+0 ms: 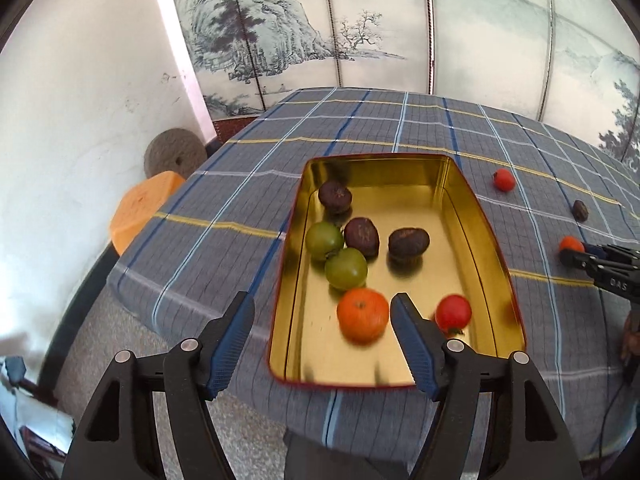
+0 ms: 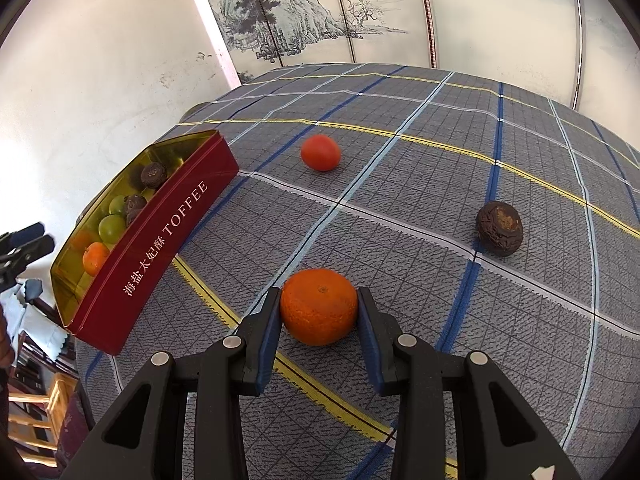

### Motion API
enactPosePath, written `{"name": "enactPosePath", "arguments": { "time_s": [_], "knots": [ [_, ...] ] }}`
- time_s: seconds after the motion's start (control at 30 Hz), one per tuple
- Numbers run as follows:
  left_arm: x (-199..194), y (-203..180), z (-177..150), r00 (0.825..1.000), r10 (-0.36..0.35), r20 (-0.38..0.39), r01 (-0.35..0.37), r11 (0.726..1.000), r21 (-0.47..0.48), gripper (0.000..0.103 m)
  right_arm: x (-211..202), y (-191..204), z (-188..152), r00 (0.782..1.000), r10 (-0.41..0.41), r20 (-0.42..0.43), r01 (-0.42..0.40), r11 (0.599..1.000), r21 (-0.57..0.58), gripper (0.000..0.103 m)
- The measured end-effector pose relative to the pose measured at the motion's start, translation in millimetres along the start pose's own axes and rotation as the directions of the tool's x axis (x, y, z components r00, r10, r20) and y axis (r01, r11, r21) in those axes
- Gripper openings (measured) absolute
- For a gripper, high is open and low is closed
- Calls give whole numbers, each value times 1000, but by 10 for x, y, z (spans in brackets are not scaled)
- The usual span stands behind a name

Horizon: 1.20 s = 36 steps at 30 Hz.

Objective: Organize fruits
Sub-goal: 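Carry the mandarin into the tin and release it with the right gripper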

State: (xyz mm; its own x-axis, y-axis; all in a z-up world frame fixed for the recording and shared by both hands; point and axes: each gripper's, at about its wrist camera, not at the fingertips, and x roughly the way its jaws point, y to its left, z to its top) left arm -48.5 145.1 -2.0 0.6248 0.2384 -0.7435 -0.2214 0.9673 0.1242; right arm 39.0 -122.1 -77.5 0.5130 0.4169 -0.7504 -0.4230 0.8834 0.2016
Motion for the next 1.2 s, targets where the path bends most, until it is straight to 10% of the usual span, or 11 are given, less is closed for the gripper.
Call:
{"name": "enactPosePath", "arguments": {
  "time_s": [0.57, 1.2],
  "knots": [
    [-239, -87, -72, 997, 43, 57, -44, 999, 27, 83, -217, 162, -63, 999, 32, 23, -32, 999, 28, 34],
    [-249, 53, -224, 995, 73, 71, -75, 997, 33, 83, -382, 1390, 284, 978, 206, 36, -197, 964, -178, 34]
  ]
}}
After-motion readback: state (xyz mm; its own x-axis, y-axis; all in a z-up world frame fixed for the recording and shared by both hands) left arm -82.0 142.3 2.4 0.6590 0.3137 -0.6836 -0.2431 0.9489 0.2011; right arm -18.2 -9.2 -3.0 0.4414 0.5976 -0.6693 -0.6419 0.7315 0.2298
